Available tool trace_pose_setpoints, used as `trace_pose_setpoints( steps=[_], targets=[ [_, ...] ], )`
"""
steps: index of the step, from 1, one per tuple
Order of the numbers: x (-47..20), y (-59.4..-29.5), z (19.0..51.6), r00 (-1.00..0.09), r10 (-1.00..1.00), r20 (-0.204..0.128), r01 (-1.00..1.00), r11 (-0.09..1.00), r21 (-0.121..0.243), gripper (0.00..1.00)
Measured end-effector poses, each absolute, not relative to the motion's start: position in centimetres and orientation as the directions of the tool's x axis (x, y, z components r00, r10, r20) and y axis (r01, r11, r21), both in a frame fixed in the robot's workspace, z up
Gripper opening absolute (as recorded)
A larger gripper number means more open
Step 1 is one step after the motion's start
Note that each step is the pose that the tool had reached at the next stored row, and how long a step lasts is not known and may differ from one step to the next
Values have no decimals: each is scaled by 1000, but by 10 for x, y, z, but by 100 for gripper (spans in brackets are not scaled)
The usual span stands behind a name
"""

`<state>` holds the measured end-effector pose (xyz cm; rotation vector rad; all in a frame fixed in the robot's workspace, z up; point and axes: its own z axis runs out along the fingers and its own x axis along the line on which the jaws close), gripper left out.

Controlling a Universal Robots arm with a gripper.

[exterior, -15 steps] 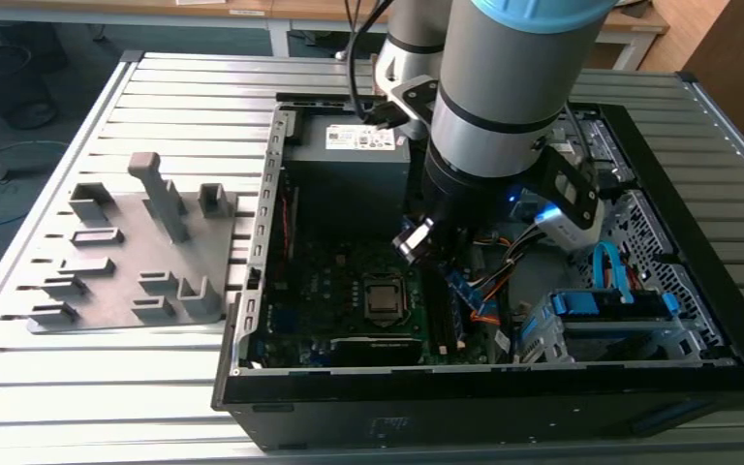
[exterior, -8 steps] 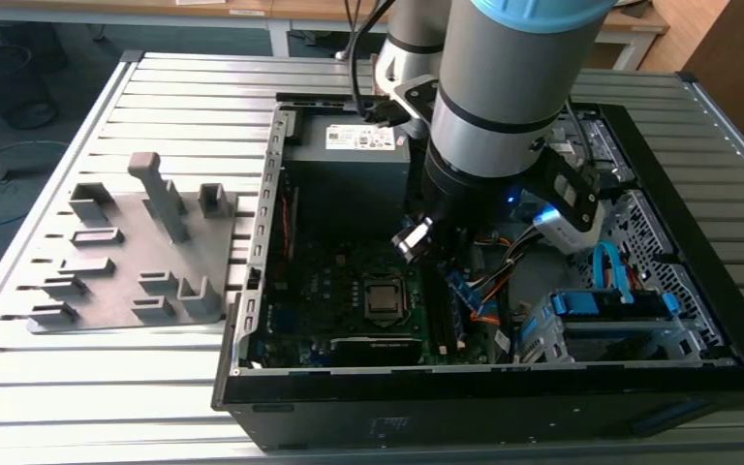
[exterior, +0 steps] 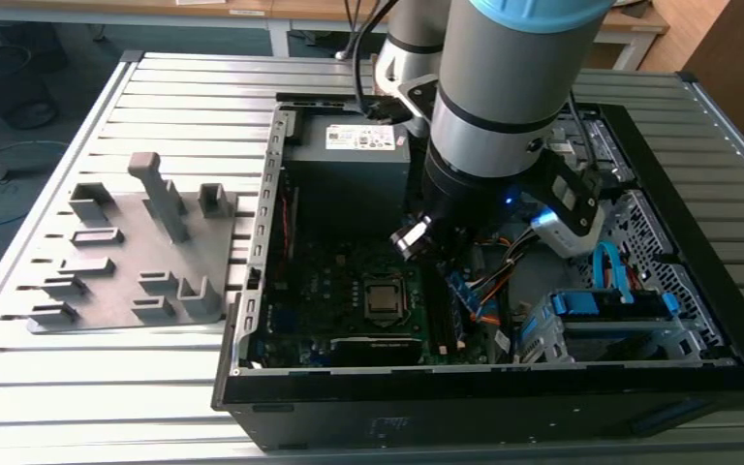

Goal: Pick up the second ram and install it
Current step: 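Insert the second ram into the second slot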

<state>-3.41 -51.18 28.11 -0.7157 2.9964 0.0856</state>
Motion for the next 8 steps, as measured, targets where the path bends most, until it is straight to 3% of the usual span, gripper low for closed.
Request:
trace_pose_setpoints(
  steps=[8],
  targets=[
    [-34,-512,281,-914,-399,-71,-403,915,40,14]
  ],
)
